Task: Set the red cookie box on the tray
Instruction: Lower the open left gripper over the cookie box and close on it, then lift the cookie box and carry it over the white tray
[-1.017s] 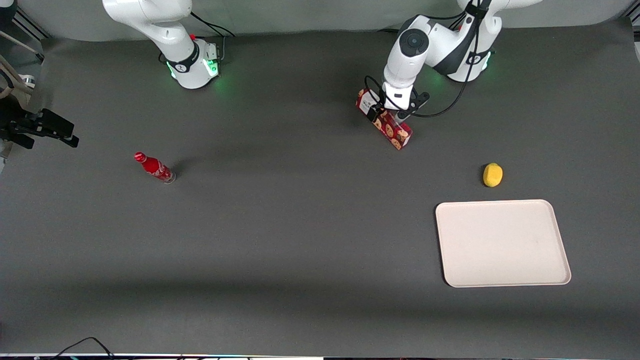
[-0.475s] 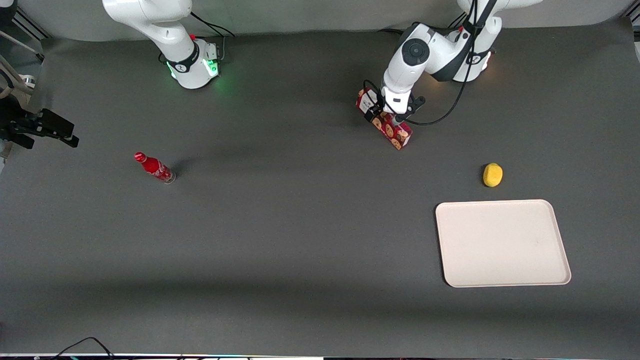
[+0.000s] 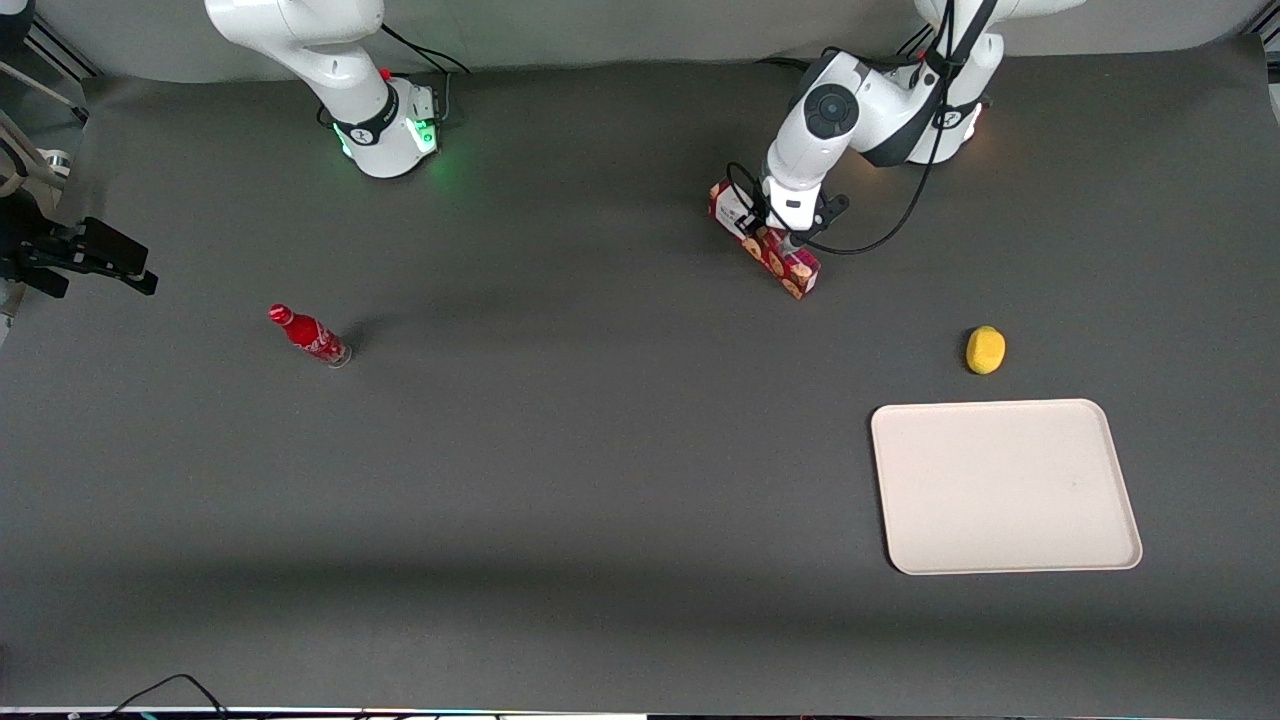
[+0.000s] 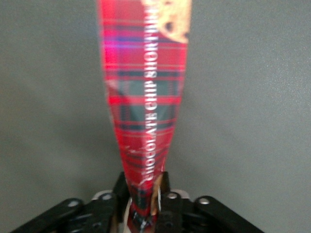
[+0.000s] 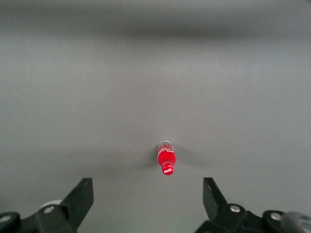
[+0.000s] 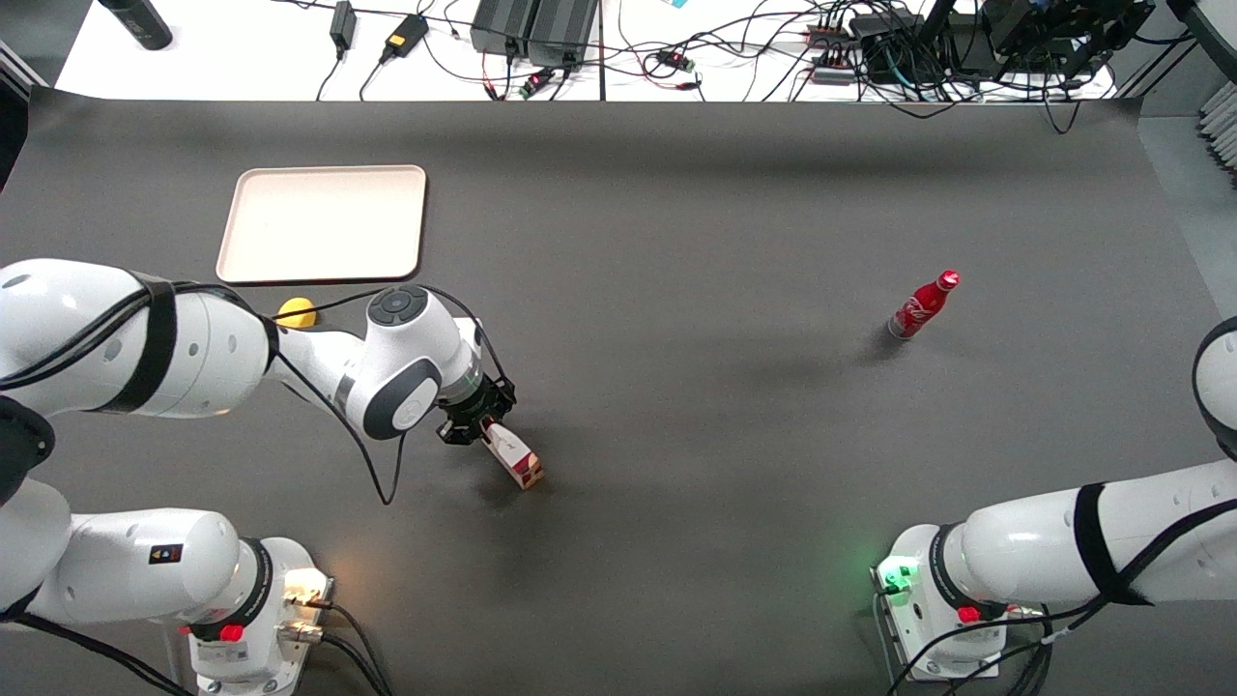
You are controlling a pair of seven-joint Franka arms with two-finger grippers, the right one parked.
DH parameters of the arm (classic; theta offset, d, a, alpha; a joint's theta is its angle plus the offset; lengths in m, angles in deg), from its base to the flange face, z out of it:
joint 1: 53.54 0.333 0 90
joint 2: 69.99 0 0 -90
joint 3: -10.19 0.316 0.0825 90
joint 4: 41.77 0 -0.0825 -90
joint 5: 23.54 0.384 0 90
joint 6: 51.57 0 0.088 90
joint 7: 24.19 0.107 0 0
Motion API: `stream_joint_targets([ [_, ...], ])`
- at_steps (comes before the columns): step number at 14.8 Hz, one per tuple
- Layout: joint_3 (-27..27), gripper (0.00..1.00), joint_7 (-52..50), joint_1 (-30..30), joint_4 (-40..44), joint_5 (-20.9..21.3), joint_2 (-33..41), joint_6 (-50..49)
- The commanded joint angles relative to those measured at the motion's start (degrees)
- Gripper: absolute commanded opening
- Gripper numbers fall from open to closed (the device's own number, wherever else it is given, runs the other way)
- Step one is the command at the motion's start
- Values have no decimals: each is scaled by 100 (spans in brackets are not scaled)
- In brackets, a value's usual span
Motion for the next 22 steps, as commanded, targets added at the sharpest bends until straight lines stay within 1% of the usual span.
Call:
stream_joint_targets([
  [1, 64, 0, 6, -35, 15, 58, -17, 81],
  [4, 72, 0, -3, 79, 234, 76, 202, -181],
  [6, 81, 0, 15, 280, 812, 145, 492, -1213],
  [8, 265, 0, 32, 474, 1594, 600, 581, -2392],
  [9, 414, 0, 58, 562, 1902, 838, 555, -2763],
  [10, 554, 0, 180, 606, 2192, 997, 546, -3010],
  [11, 721, 0, 390, 659, 2474, 1016, 537, -3204],
  [13, 1265, 0, 1284, 791, 3176, 1016, 467, -4045],
  [16, 2310, 0, 2927, 906, 4432, 1033, 99, -5303],
  [17, 2653, 0, 3489, 906, 4758, 1129, -33, -5576],
  [19, 3164, 0, 4510, 906, 5217, 1585, -279, -5842],
  [21, 3560, 0, 5564, 914, 5341, 2296, -403, -5720],
  [22, 3771, 0, 6144, 914, 5403, 2560, -508, -5685],
])
